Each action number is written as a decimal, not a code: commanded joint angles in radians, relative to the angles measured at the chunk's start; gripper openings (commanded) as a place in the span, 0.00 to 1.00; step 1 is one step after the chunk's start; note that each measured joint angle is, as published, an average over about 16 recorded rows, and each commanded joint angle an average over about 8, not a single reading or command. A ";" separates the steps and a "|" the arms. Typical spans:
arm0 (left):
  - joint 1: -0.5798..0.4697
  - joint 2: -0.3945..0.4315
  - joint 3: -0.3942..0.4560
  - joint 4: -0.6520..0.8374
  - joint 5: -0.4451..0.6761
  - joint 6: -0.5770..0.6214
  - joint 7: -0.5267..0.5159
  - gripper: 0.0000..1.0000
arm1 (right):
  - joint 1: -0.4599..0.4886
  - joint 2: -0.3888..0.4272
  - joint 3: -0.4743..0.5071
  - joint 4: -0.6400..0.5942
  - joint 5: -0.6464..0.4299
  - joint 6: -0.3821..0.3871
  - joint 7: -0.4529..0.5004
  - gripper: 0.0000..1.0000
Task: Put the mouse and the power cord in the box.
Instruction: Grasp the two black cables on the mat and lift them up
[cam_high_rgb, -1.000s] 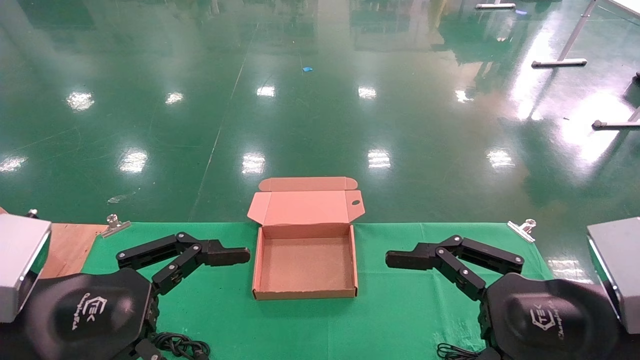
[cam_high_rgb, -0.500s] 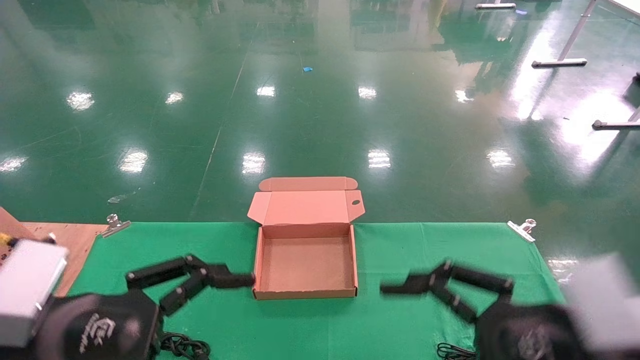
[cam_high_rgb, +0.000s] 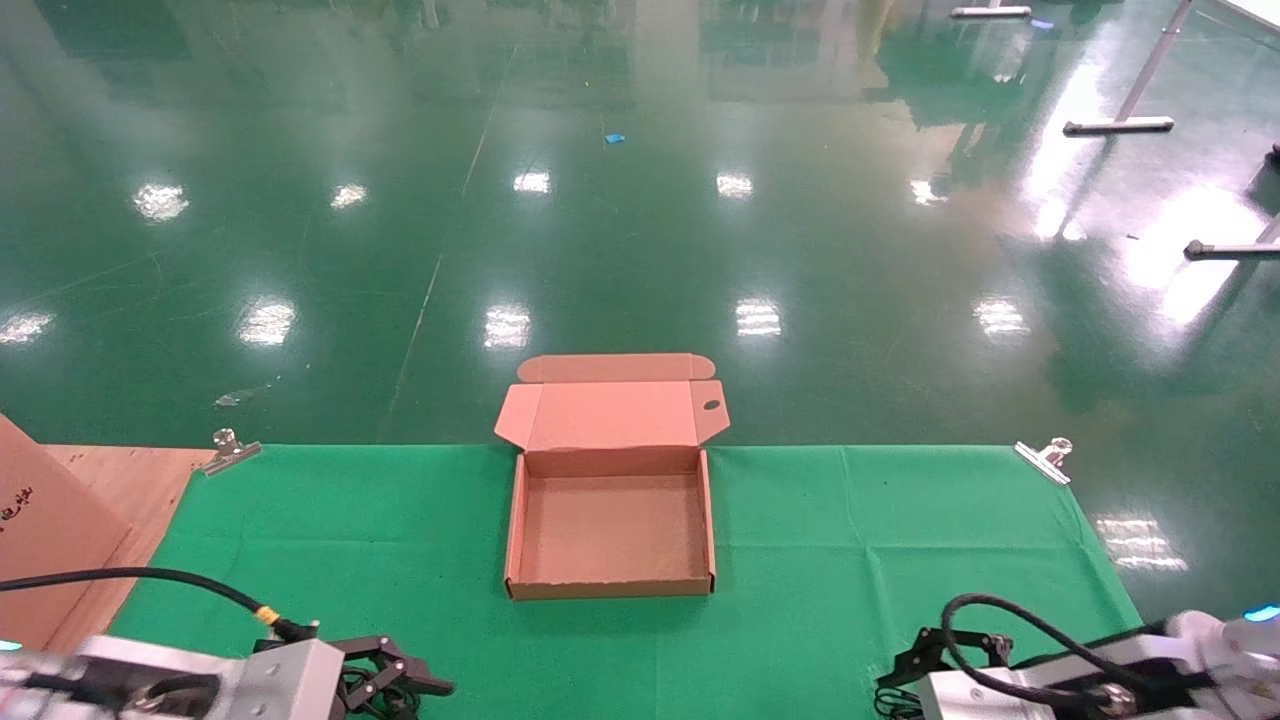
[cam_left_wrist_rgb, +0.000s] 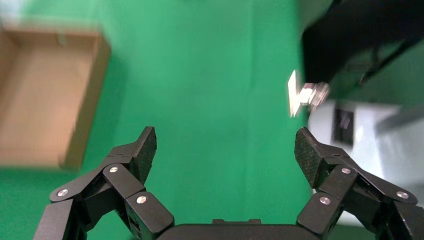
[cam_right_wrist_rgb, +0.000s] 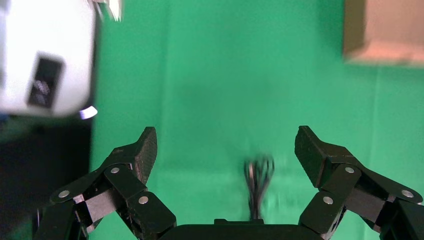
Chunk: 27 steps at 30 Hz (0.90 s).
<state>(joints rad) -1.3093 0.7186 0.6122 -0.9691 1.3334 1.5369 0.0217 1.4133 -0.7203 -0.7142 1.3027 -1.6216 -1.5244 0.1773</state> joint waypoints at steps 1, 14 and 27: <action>-0.030 0.026 0.041 0.066 0.081 -0.007 0.035 1.00 | 0.019 -0.019 -0.041 -0.006 -0.083 0.011 0.006 1.00; -0.164 0.239 0.148 0.519 0.354 -0.218 0.314 1.00 | 0.044 -0.206 -0.158 -0.347 -0.359 0.169 -0.175 1.00; -0.240 0.361 0.183 0.785 0.421 -0.326 0.474 1.00 | 0.079 -0.336 -0.174 -0.722 -0.376 0.297 -0.398 1.00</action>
<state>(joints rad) -1.5489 1.0744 0.7939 -0.1906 1.7521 1.2181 0.4913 1.4951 -1.0533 -0.8870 0.5885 -1.9972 -1.2318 -0.2177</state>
